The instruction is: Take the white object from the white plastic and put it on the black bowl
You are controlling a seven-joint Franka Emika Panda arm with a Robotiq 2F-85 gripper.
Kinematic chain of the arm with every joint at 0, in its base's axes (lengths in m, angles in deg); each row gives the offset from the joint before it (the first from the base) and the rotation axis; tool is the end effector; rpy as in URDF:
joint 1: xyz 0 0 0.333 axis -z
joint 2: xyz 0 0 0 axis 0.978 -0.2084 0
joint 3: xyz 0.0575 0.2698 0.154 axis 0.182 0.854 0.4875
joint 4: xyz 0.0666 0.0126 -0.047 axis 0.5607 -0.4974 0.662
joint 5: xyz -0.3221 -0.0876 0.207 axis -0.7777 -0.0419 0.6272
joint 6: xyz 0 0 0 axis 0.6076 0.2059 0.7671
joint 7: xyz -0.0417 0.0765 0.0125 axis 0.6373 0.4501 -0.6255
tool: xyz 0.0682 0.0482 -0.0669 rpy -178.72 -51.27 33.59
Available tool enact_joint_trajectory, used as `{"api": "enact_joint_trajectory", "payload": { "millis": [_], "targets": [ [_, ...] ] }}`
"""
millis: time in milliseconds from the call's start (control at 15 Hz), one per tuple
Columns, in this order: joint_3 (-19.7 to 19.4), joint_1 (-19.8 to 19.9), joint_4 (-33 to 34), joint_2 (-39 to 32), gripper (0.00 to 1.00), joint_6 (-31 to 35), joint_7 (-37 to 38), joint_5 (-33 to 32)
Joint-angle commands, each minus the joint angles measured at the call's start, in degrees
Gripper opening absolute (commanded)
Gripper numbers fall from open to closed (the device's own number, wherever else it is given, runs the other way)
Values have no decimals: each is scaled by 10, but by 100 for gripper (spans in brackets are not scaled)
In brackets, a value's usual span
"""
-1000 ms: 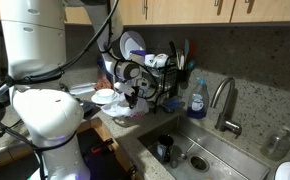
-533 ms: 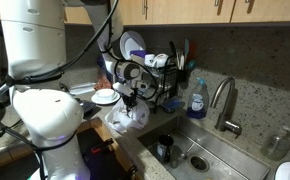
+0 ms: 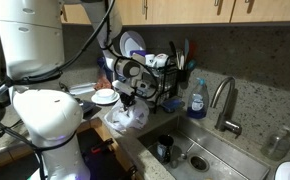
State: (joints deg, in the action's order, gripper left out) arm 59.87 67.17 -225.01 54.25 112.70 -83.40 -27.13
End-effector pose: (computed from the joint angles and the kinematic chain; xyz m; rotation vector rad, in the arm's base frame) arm 0.4202 0.1681 0.2297 -2.9660 -0.3246 0.3330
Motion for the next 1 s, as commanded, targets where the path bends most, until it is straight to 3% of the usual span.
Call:
{"api": "enact_joint_trajectory", "payload": {
  "millis": [0, 533, 933],
  "targets": [
    [16, 8, -17, 66, 0, -61, -89, 56],
    [1, -6, 2, 109, 0, -236, -292, 151],
    [5, -12, 26, 86, 0, -318, -359, 170]
  ]
}}
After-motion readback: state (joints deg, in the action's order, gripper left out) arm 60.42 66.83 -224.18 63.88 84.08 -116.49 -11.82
